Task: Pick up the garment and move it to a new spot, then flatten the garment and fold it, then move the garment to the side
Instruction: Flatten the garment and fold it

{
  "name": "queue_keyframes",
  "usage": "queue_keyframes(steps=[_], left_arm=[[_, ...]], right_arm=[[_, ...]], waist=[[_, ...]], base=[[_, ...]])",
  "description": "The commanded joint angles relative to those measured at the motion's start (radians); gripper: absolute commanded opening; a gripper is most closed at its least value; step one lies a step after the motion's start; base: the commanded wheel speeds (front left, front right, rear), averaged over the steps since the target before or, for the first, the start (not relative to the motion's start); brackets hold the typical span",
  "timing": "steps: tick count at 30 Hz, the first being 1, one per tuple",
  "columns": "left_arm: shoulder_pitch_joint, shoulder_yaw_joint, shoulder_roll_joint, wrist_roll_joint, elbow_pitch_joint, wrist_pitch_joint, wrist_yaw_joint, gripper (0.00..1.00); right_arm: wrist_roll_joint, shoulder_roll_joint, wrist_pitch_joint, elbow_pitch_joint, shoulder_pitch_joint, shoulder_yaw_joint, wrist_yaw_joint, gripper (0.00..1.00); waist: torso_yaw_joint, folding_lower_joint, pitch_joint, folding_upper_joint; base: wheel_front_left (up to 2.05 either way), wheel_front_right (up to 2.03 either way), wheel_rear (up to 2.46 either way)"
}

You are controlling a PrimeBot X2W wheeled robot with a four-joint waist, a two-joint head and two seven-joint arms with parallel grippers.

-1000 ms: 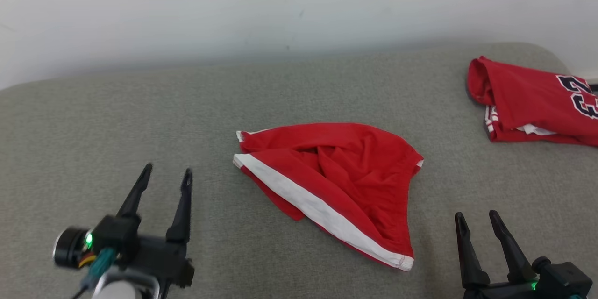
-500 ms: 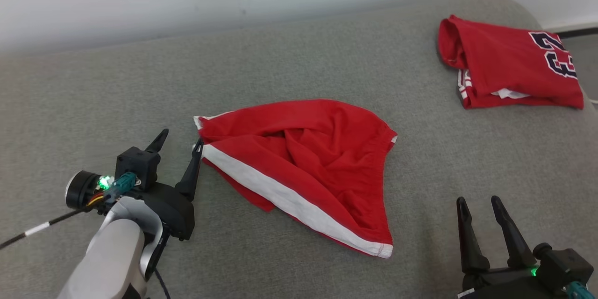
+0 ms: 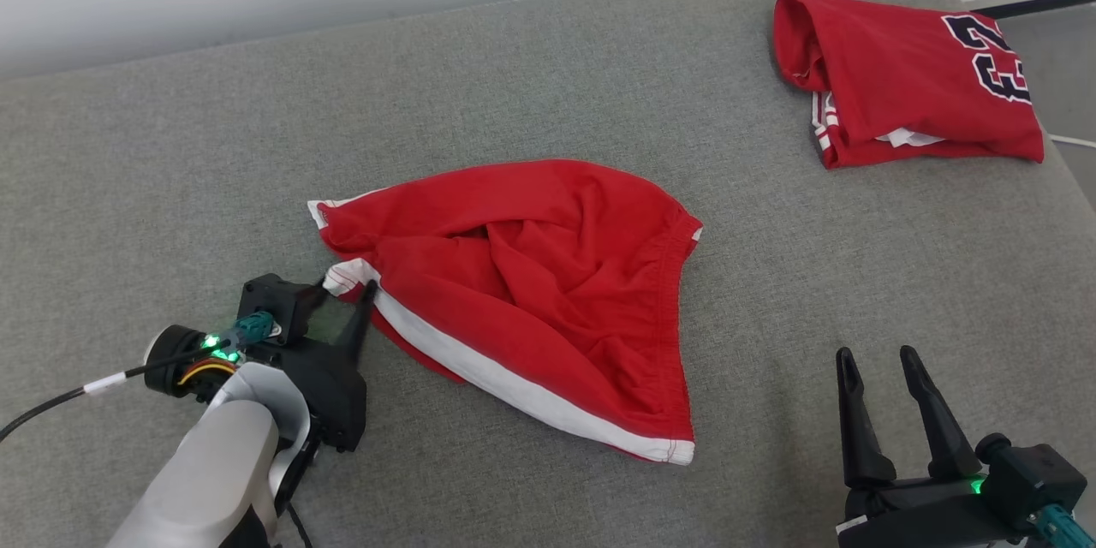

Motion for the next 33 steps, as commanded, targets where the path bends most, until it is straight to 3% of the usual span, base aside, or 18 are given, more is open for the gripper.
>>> queue_keyframes(steps=[1,9,14,23,29,31,33], left_arm=[[-0.013,-0.011,0.001,-0.012,0.015,-0.008,0.002,0.0],[-0.053,-0.037,0.017,-0.03,0.023,-0.075,0.002,0.0],[-0.035,-0.021,0.043,0.01,-0.06,-0.085,0.011,0.0],[0.282,0.059,0.085,0.052,-0.408,-0.084,0.098,0.0],[0.472,0.095,0.05,0.044,-0.482,-0.084,0.121,0.0],[0.531,0.108,0.027,0.063,-0.497,-0.084,0.123,1.0],[0.555,0.132,0.011,0.073,-0.511,-0.084,0.127,1.0]], right_arm=[[-0.003,0.0,-0.004,-0.003,-0.01,-0.006,-0.003,1.0],[-0.006,-0.008,-0.004,-0.002,0.014,-0.022,-0.003,1.0],[-0.006,-0.014,-0.004,0.006,0.024,-0.009,-0.003,1.0],[0.007,-0.02,-0.004,0.019,0.052,-0.017,-0.003,1.0],[0.009,-0.022,-0.004,0.028,0.06,-0.018,-0.003,1.0],[0.008,-0.027,-0.004,0.032,0.062,-0.016,-0.003,1.0],[0.009,-0.031,-0.004,0.033,0.06,-0.014,-0.003,1.0]], waist=[[0.003,-0.0002,-0.003,-0.0001],[0.064,-0.0002,-0.052,-0.0001],[0.117,-0.0002,-0.096,-0.0001],[0.174,-0.0002,-0.139,-0.0001],[0.187,-0.0002,-0.149,-0.0001],[0.193,-0.0002,-0.155,-0.0001],[0.197,-0.0002,-0.159,-0.0001]], base=[[0.0,0.0,0.0],[0.0,0.0,0.0],[0.0,0.0,0.0],[0.0,0.0,0.0],[0.0,0.0,0.0],[0.0,0.0,0.0],[0.0,0.0,0.0]])
